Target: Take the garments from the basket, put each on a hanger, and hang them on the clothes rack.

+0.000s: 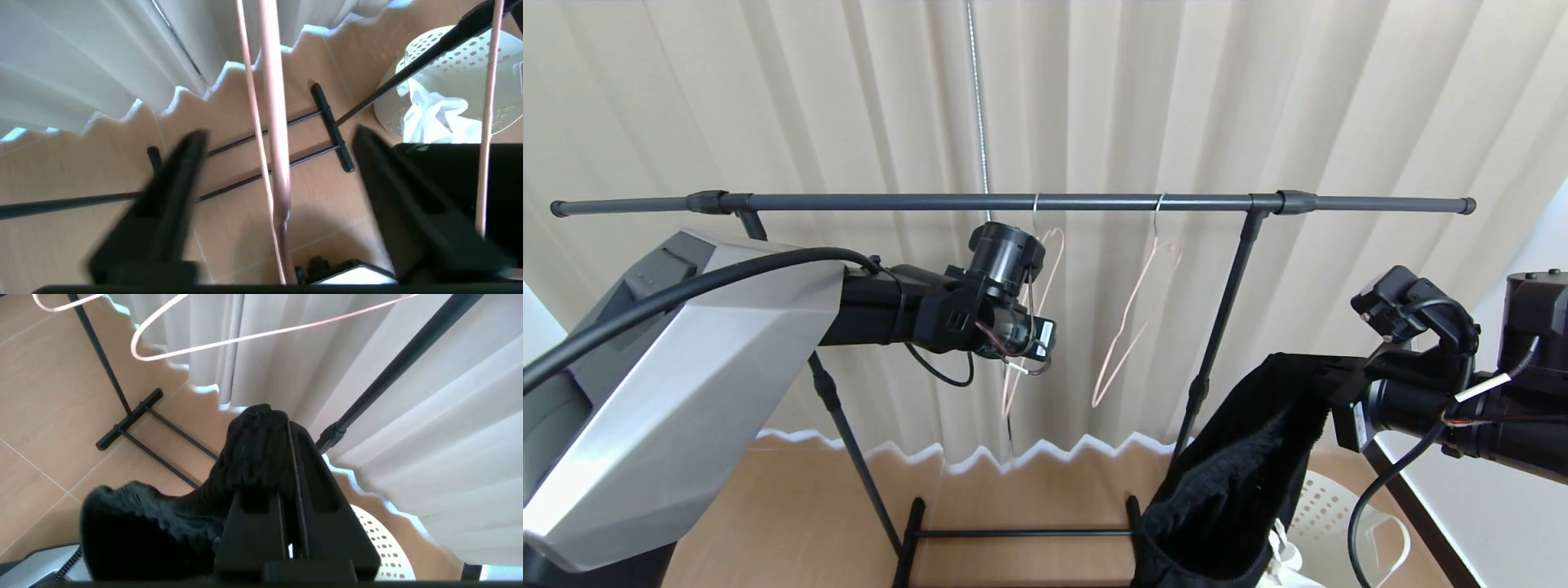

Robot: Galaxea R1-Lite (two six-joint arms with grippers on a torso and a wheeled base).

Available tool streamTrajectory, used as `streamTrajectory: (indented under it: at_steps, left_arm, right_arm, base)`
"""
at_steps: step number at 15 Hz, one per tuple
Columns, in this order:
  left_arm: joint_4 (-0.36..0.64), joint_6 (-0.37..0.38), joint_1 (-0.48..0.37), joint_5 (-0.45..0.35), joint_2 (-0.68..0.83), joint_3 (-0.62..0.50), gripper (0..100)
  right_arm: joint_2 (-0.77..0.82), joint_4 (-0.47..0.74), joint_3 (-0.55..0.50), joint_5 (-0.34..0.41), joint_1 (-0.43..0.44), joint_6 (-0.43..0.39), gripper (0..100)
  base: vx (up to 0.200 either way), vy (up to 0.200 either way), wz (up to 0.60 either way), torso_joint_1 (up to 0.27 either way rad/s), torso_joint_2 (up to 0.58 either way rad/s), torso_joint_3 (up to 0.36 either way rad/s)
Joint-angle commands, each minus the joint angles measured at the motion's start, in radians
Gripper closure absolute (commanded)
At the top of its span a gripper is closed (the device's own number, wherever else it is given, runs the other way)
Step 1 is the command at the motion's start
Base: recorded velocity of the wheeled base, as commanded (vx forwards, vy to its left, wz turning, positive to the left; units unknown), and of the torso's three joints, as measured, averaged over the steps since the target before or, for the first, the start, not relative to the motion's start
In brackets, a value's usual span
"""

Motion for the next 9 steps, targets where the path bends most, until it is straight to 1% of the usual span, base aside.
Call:
streamTrajectory:
  at_steps: [1,3,6,9]
  left_arm:
    - [-0.007,-0.001,0.000,0.002,0.002,-0.006,100]
    - [-0.028,-0.001,0.003,0.007,0.002,-0.007,100]
    - [-0.040,-0.015,0.007,0.050,0.001,-0.006,100]
    - [-0.045,-0.027,0.007,0.054,-0.006,-0.006,100]
  right_arm:
    - [0.000,0.000,0.000,0.001,0.000,-0.001,100]
    - [0.000,0.000,0.000,0.001,0.000,-0.001,100]
    - [-0.002,-0.002,0.004,0.001,0.000,-0.001,100]
    - [-0.006,-0.002,0.006,0.001,0.000,-0.001,100]
  base:
    - [0.000,0.000,0.00,0.000,0.00,0.000]
    - [0.000,0.000,0.00,0.000,0.00,0.000]
    - [0.000,0.000,0.00,0.000,0.00,0.000]
    - [0.000,0.000,0.00,0.000,0.00,0.000]
